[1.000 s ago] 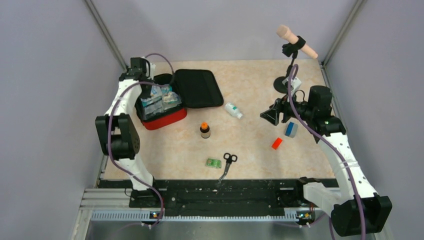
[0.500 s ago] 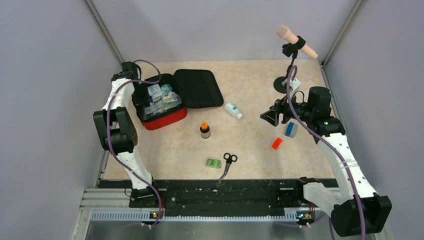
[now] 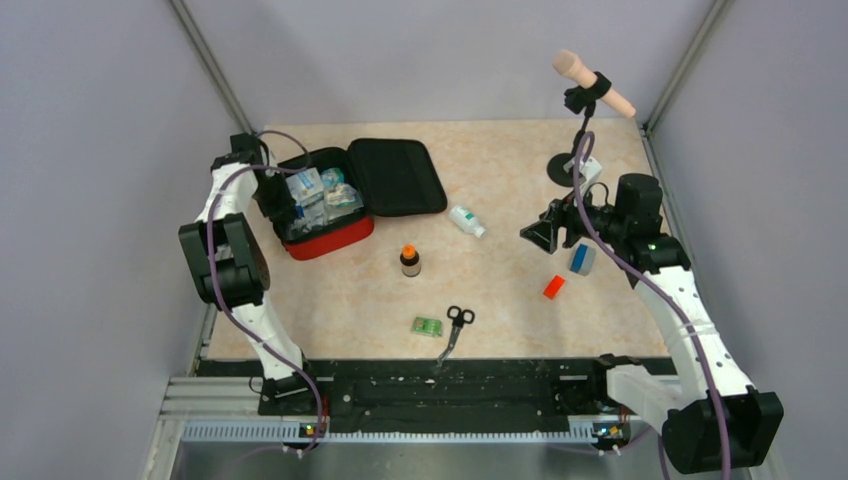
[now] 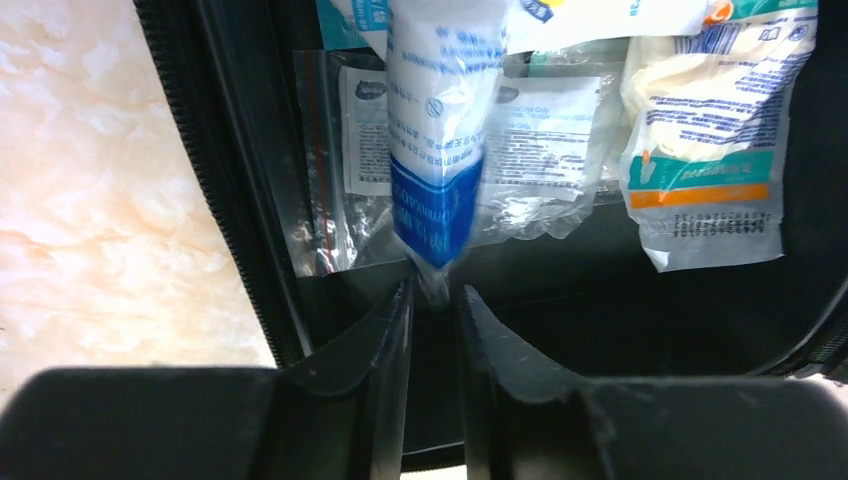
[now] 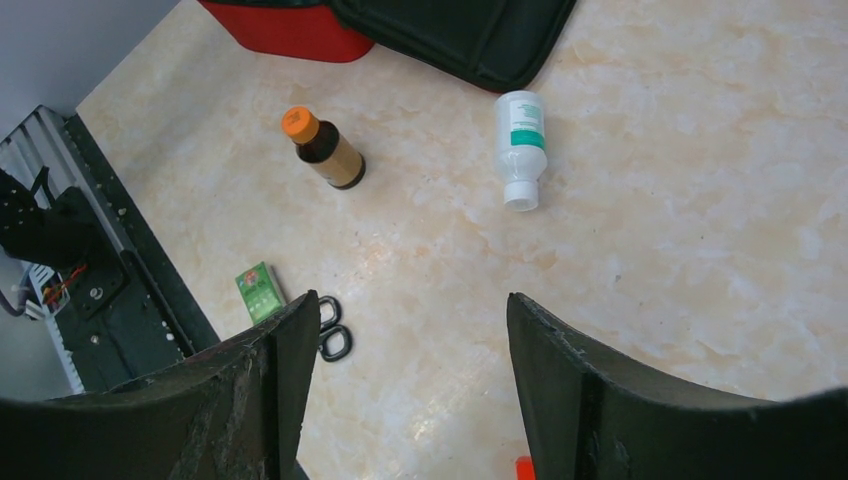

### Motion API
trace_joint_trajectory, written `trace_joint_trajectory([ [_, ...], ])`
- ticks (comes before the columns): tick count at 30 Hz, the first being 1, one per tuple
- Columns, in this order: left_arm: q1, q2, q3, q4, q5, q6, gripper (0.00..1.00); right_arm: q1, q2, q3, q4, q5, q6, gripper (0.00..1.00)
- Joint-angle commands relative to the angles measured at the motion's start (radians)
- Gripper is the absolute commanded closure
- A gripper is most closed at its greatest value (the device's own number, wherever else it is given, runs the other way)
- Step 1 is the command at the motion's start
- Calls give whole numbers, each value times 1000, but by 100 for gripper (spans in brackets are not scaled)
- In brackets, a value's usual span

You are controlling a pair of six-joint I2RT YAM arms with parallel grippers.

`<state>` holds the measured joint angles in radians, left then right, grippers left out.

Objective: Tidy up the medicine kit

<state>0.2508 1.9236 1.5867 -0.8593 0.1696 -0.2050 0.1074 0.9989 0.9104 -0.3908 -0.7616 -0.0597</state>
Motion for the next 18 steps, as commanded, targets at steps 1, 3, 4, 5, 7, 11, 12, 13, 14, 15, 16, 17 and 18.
trace_joint_trajectory([
  [1, 2, -50, 5, 12, 24, 23, 54, 0, -30, 7, 20, -8, -5, 32],
  [3, 2, -61, 9, 11, 22, 39, 41, -1, -29, 5, 21, -7, -5, 31],
  [4, 2, -69, 12, 9, 23, 45, 40, -1, -31, 4, 22, -5, -5, 31],
  [5, 1, -85, 13, 9, 21, 53, 39, 0, -30, 6, 22, -3, -5, 31],
  [7, 1, -140, -5, 36, 14, 59, 38, 0, -27, 8, 22, -4, -5, 31],
  [11, -3, -339, -119, 214, 5, 62, 36, 0, -14, 2, 35, -7, -5, 28],
  [12, -8, -382, -155, 290, -8, 61, 35, 0, -11, 1, 40, -5, -5, 26],
  [13, -14, -423, -186, 349, -25, 62, 33, 0, -7, 2, 43, -2, -5, 25],
  [14, -23, -454, -218, 406, -48, 65, 32, 0, -3, 3, 45, 0, -5, 23],
  [15, -40, -485, -248, 460, -78, 70, 28, -1, 2, 6, 46, 1, -5, 21],
  [16, -52, -513, -273, 510, -100, 65, 22, -1, 4, 7, 48, -1, -4, 19],
  [17, -61, -540, -305, 562, -102, 58, 15, -1, 7, 10, 49, -2, -2, 17],
  [18, -74, -570, -342, 620, -90, 51, 3, -1, 9, 11, 50, -3, -1, 14],
])
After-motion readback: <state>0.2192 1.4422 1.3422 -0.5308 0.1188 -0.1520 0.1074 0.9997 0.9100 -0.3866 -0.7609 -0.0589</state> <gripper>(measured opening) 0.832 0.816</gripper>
